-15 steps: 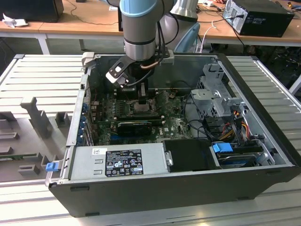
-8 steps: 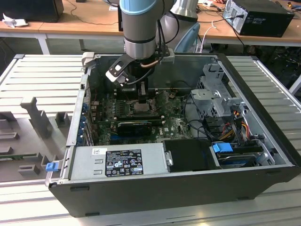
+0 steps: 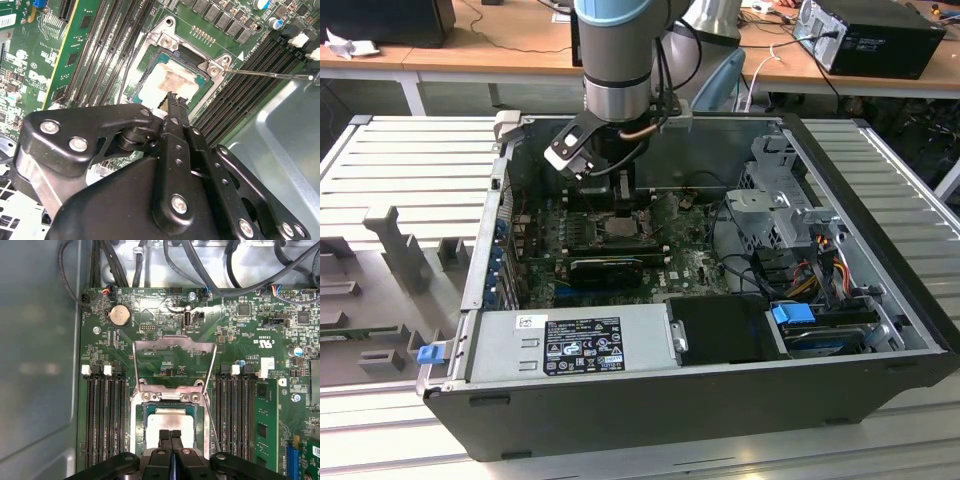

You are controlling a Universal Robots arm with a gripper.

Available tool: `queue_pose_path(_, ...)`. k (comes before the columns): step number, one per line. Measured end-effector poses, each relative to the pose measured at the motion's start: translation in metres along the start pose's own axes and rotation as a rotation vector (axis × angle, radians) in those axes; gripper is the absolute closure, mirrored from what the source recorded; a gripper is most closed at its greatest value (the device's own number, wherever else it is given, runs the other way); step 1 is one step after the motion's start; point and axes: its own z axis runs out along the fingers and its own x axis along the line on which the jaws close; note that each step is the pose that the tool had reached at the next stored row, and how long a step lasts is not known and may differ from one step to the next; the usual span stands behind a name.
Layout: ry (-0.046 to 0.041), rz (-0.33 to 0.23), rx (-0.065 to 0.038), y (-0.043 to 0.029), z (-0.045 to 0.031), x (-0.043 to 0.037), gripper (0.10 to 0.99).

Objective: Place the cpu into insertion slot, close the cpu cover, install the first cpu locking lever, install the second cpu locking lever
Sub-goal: 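Place the cpu into insertion slot, then close the cpu cover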

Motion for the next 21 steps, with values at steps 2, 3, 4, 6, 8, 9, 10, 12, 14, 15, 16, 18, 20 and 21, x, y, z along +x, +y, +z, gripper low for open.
queue_pose_path(2,0.0,0.0,0.0,0.0002,-0.0021,0.0001,0.98)
queue_pose_path(3,0.0003,0.0,0.0,0.0003,-0.0025,0.0001,0.98)
queue_pose_path(4,0.0002,0.0,0.002,0.002,-0.0025,-0.0001,0.98)
queue_pose_path(6,0.0005,0.001,0.003,0.0042,-0.0023,-0.0015,0.98)
queue_pose_path(8,0.0004,0.001,0.003,0.0076,-0.0021,-0.002,0.98)
queue_pose_path(9,0.0005,0.0,0.004,0.0095,-0.002,-0.0021,0.98)
queue_pose_path(10,0.0005,0.001,0.004,0.01,-0.0019,-0.0021,0.98)
queue_pose_path(12,0.0003,0.001,0.004,0.0101,-0.0031,-0.002,0.98)
queue_pose_path(14,0.0006,0.001,0.004,0.0103,-0.0041,-0.002,0.98)
queue_pose_path(15,0.0007,0.001,0.004,0.0107,-0.0041,-0.002,0.98)
queue_pose_path(16,0.0004,0.001,0.004,0.0125,-0.0041,-0.002,0.98)
queue_pose_path(18,0.0005,0.001,0.004,0.0175,-0.0036,-0.002,0.98)
queue_pose_path(20,0.0004,0.001,0.004,0.0255,-0.003,-0.0021,0.98)
queue_pose_path(21,0.0002,0.001,0.004,0.0256,-0.0042,-0.002,0.98)
